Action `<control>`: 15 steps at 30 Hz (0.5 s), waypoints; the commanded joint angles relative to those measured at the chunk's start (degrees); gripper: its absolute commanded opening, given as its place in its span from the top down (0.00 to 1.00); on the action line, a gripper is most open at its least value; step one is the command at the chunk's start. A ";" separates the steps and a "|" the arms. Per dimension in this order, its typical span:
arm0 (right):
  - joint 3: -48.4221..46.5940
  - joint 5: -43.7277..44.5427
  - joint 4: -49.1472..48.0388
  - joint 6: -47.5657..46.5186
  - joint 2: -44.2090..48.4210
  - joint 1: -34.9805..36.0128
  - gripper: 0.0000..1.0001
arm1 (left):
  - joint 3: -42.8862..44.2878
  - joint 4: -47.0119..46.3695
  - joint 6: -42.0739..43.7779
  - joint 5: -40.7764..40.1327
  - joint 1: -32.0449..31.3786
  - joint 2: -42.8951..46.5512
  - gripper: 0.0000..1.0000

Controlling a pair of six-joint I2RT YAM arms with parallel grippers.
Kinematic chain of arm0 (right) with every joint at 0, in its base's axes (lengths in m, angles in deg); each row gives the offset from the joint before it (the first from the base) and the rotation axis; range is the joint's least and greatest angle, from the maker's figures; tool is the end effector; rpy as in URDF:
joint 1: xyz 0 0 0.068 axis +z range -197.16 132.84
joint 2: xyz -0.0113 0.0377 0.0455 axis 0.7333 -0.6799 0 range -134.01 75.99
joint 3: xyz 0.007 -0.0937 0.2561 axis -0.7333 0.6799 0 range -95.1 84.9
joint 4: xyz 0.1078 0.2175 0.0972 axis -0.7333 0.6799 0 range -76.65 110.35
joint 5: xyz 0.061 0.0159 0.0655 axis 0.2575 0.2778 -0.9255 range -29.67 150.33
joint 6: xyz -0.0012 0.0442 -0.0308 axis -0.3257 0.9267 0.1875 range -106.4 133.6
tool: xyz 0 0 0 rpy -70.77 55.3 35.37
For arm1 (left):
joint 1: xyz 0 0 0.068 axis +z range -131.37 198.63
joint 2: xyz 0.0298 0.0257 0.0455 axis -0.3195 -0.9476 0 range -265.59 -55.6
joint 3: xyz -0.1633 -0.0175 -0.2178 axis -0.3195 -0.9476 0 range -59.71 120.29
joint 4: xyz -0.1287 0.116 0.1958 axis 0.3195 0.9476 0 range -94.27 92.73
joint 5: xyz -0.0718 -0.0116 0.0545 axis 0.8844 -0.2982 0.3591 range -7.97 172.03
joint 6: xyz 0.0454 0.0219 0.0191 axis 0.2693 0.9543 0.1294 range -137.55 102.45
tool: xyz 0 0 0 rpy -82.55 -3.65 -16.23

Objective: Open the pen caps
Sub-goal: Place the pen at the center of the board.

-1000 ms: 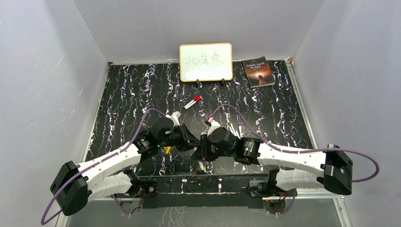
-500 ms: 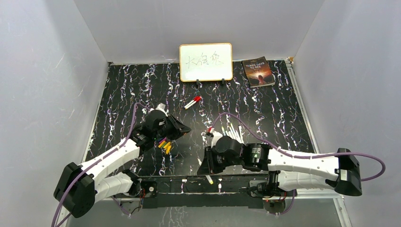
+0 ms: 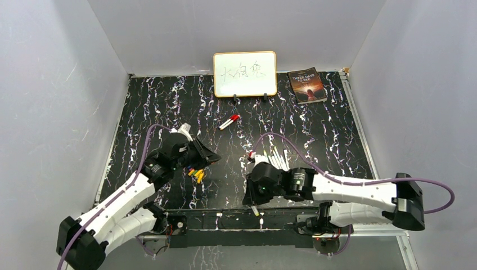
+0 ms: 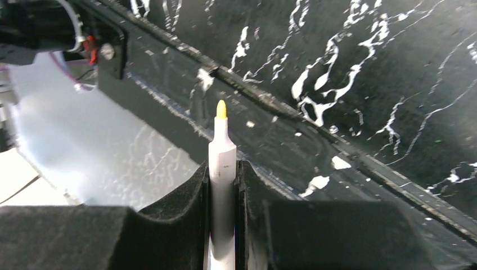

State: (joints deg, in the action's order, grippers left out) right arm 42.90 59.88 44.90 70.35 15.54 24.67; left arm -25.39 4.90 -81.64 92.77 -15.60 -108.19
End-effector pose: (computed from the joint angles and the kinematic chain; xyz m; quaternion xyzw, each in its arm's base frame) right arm 0.0657 0.2011 0.2385 -0.1247 0.9314 0.3098 0.1450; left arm 0.1681 -0.1224 0.2532 -0.1723 0.8347 -0.4434 0.2776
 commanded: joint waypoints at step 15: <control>-18.93 10.98 12.98 -26.92 -20.81 -22.80 1.00 | -0.42 8.65 0.10 3.54 0.29 8.70 0.96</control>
State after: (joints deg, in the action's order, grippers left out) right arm 28.19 67.86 57.16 50.44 -1.31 5.46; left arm -25.48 13.29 -80.81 94.61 -15.60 -100.54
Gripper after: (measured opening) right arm 0.131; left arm 0.137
